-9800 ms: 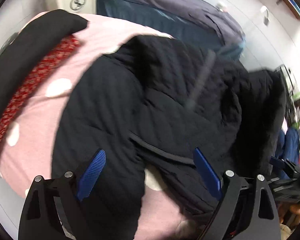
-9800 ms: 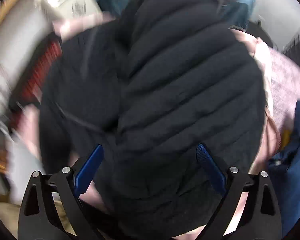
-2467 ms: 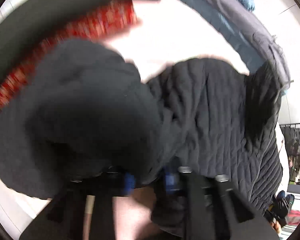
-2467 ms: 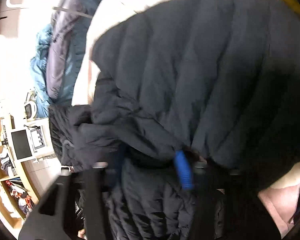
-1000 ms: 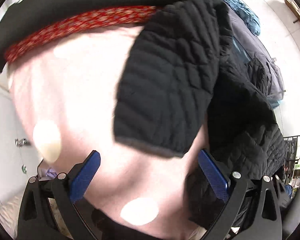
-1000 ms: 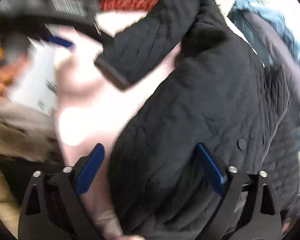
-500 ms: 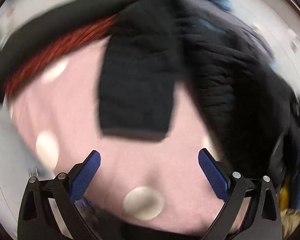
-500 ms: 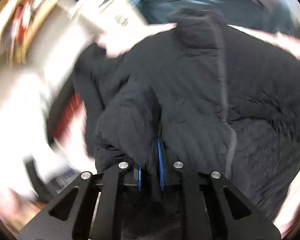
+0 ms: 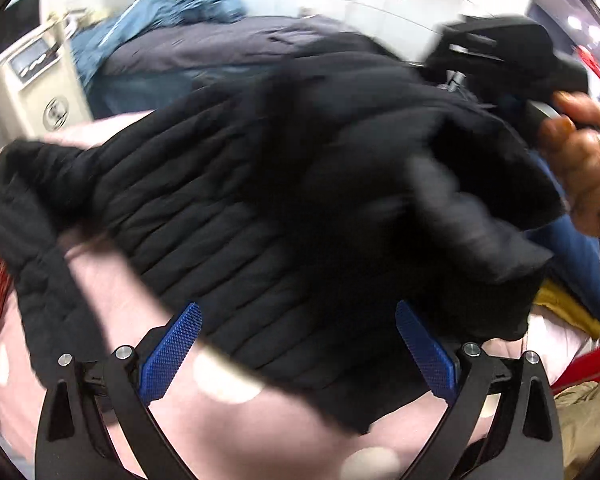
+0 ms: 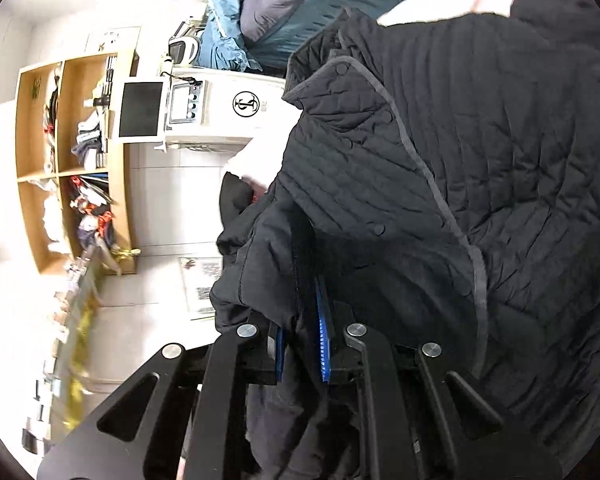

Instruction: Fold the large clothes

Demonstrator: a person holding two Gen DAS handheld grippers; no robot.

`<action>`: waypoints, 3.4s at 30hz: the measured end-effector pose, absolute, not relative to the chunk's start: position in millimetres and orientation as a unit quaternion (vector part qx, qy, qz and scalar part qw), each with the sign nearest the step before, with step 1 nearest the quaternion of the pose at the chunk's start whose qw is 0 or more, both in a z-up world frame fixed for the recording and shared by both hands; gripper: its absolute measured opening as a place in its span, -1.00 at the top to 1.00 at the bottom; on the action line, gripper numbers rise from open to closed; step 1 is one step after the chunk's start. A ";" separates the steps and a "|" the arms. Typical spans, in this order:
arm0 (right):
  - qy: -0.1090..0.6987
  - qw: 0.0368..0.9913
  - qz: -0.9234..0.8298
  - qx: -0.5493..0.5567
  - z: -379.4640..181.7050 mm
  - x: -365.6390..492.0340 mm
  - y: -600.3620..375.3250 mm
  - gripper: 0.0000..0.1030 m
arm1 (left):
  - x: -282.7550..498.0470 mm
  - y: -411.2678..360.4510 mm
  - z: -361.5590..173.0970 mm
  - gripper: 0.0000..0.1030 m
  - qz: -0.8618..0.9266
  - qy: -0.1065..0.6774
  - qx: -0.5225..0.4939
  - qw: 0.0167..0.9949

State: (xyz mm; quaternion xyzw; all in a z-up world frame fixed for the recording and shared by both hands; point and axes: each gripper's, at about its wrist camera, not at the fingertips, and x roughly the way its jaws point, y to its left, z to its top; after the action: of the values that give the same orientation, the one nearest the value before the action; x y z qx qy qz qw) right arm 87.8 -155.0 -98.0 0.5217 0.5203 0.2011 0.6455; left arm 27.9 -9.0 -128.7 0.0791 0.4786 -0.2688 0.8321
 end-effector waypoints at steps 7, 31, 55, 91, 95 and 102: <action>0.539 0.633 0.221 0.510 -103.1 94.3 -139.3 0.74 | 29.9 -62.7 -154.2 0.38 -0.176 0.459 0.200 0.848; 0.662 0.678 0.265 -0.178 -155.8 -12.7 86.9 -0.54 | -102.5 262.5 -204.8 0.70 0.173 0.654 -0.082 0.732; 0.664 0.675 -0.008 0.322 -189.9 -140.3 -180.9 0.71 | -12.8 203.6 -200.3 0.79 -0.104 0.679 -0.101 0.720; 0.740 0.671 0.035 -0.033 -222.1 -10.9 -75.5 -0.89 | 93.5 49.8 -273.8 -0.89 -0.113 0.670 0.086 0.728; 0.729 0.684 0.016 -0.038 -244.5 -4.6 -64.0 -0.91 | 100.0 43.5 -289.2 -0.90 -0.095 0.670 0.091 0.731; 0.740 0.671 0.038 -0.027 -254.7 -13.9 -81.6 -0.92 | 112.7 34.2 -302.1 -0.91 -0.077 0.691 0.084 0.714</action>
State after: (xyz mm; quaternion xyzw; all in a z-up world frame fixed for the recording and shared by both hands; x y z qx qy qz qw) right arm -13.9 -81.6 -254.7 -0.0274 0.7401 0.0376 0.6709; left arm 112.7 34.2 -302.1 0.0838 0.6909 -0.0768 0.7140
